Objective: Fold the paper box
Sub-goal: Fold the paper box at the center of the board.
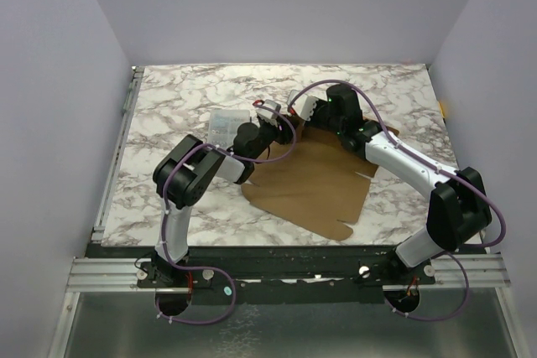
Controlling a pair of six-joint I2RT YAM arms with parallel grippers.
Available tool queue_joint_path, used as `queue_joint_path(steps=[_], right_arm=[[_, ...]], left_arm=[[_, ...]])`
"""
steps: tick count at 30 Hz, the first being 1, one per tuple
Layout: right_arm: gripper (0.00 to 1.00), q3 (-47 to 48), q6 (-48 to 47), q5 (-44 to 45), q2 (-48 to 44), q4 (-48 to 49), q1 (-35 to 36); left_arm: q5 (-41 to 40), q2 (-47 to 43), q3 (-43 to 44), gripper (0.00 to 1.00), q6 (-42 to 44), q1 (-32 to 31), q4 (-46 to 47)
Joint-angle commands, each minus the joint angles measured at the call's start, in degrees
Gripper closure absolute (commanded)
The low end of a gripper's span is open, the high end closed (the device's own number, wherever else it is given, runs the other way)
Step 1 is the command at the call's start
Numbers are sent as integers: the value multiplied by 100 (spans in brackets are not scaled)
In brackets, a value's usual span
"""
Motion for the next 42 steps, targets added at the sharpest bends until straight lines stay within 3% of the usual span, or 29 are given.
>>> queue_joint_path(steps=[1, 13, 16, 20, 30, 42], right_arm=[[99, -168, 340, -667, 94, -672, 91], [99, -8, 735, -973, 208, -799, 96], [95, 52, 819, -1060, 252, -845, 89], [85, 175, 961, -1191, 286, -958, 91], [58, 619, 1607, -1441, 102, -1390, 9], [16, 921, 2250, -2286, -340, -1968, -921]], left_arm=[[-477, 155, 138, 51, -154, 58, 530], [-1205, 214, 194, 74, -328, -15, 536], [-1232, 213, 211, 84, -345, -25, 536], [-1259, 190, 195, 90, -318, -56, 536], [-1294, 37, 35, 91, -57, -59, 461], [-1369, -421, 86, 98, -225, -61, -554]])
